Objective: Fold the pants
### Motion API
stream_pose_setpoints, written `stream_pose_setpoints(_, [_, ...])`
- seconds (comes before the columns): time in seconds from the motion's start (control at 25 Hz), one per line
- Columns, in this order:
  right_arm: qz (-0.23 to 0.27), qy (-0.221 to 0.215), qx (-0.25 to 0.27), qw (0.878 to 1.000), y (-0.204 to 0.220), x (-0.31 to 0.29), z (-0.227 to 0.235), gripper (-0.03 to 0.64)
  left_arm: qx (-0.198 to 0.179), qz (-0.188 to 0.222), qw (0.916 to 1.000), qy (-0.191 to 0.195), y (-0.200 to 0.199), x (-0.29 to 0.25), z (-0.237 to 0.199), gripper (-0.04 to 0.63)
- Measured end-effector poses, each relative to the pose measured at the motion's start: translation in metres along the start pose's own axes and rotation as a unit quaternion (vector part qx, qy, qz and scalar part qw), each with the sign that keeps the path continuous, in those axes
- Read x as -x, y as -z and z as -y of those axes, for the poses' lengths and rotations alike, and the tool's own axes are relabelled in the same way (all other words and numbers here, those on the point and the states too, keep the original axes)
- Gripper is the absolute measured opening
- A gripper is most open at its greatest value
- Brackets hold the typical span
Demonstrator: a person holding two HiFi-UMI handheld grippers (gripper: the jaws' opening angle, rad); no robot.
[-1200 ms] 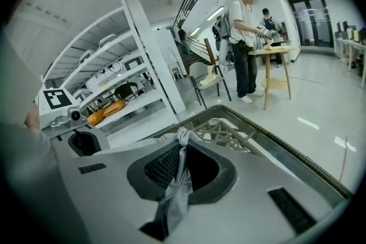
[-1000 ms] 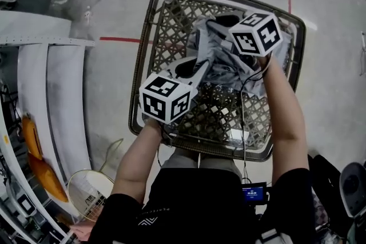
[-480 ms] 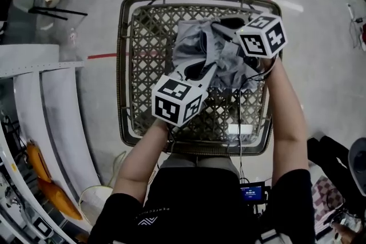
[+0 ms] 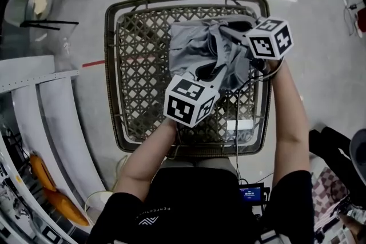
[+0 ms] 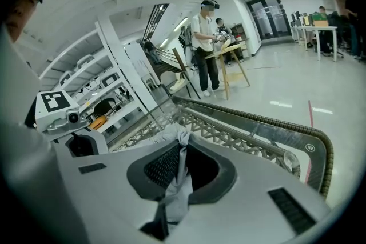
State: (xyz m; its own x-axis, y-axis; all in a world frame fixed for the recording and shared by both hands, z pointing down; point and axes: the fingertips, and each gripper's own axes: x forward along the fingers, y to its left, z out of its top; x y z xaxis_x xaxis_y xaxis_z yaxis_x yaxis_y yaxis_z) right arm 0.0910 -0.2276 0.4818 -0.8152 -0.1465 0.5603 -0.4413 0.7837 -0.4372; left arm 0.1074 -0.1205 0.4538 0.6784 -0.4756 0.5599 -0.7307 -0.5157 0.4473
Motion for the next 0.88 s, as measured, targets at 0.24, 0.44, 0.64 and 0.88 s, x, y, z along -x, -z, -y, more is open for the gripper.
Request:
stream_pose_setpoints(0.24, [0.005,0.01,-0.007,1.0,0.012,0.01,0.016,0.048,-0.008,-0.015,0.9998,0.011,0.006,-0.023,0.009,0.052])
stream_pose_setpoints(0.44, [0.016,0.02,-0.016,1.0,0.014,0.017,0.029,0.048,-0.006,-0.013,0.9998,0.016,0.003,-0.039,0.013,0.052])
stream_pose_setpoints(0.64, [0.018,0.035,-0.022,0.999,0.02,0.021,0.041,0.048,-0.003,-0.011,0.9997,0.02,0.004,-0.053,0.015,0.054])
stream_pose_setpoints(0.88, [0.014,0.065,-0.034,0.997,0.032,0.028,0.056,0.048,-0.032,-0.025,0.999,0.02,0.01,-0.066,0.017,0.058])
